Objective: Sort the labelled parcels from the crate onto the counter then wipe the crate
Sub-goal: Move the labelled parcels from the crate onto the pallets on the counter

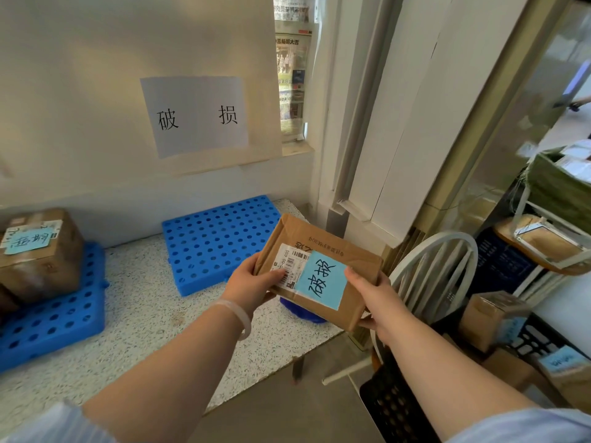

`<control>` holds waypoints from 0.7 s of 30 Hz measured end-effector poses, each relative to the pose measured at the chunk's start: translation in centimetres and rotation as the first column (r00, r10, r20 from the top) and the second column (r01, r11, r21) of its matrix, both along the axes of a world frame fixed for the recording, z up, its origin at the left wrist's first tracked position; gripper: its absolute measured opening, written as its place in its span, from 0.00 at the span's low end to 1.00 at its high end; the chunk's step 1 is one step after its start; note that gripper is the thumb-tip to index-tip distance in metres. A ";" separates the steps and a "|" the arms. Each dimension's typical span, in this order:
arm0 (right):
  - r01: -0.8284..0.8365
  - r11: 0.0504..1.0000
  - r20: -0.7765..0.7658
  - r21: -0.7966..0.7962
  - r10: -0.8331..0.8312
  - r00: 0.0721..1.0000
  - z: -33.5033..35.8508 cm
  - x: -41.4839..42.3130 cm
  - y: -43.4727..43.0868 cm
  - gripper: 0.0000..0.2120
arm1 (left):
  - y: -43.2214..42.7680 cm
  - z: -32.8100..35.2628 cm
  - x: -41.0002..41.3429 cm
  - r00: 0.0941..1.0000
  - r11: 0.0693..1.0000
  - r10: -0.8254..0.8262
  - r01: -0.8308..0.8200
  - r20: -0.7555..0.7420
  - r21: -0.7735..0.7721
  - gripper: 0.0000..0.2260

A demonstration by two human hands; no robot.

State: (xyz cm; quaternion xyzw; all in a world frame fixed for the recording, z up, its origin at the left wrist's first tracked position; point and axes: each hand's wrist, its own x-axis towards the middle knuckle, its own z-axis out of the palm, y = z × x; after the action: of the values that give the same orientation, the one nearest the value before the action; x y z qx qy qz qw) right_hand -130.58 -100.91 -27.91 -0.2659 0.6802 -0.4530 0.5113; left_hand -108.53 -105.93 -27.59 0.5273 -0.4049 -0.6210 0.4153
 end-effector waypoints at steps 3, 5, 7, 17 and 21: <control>-0.031 0.998 -0.181 -0.059 0.020 0.983 0.5 -0.6 0.1 0.44 | -0.8 0.0 0.7 0.996 0.999 -0.040 0.043 0.083 -0.029 0.19; -0.107 0.988 -0.334 -0.108 0.065 0.940 1.4 -1.0 0.1 0.46 | -1.3 0.1 1.3 0.981 0.994 -0.084 0.095 0.173 -0.053 0.19; -0.265 0.959 -0.471 -0.098 0.190 0.861 2.2 -1.0 0.0 0.44 | -1.7 0.4 1.7 0.952 0.982 -0.148 0.173 0.266 -0.071 0.16; -0.542 0.839 -0.457 0.052 0.503 0.734 1.5 2.0 -1.1 0.40 | -2.4 1.3 2.7 0.942 0.964 -0.176 0.223 0.285 -0.143 0.21; -0.396 0.916 -0.264 -0.072 0.365 0.893 0.4 4.2 -1.9 0.39 | -1.7 0.9 2.7 0.976 0.935 -0.068 0.134 0.206 -0.327 0.37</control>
State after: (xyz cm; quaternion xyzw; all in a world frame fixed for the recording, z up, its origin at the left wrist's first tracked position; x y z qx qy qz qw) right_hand -126.39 -102.83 -27.46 -0.4791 0.6432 -0.3492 0.4847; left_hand -105.79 -107.59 -26.64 0.4834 -0.5704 -0.5089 0.4266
